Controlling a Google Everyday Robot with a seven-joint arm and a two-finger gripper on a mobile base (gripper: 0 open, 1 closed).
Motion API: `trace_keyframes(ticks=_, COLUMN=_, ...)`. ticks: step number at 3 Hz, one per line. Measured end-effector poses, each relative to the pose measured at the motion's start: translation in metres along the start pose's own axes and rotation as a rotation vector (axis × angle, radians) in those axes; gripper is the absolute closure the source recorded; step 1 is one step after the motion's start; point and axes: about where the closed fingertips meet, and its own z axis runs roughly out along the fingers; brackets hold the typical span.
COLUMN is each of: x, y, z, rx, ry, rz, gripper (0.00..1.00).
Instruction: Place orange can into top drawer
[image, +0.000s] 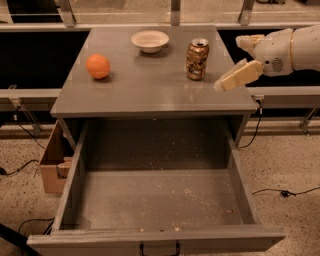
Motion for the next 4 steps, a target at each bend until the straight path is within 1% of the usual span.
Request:
trace_keyframes(ticks=1, x=0.005, y=-0.006, z=0.009, rx=0.032, ry=-0.047, rz=0.024, gripper=0.0)
trace_keyframes(ticks=2, x=0.008, y=-0.047, z=0.04, rx=0.106, ry=-0.2, rz=0.081, gripper=0.0)
trace_keyframes(ticks=3, x=0.009, y=-0.087, z=0.065, rx=0.162, ry=-0.295, rz=0.133, gripper=0.0)
trace_keyframes(ticks=4, x=0.012, y=-0.112, z=0.095, rx=0.179, ry=-0.355, rz=0.182, gripper=0.0)
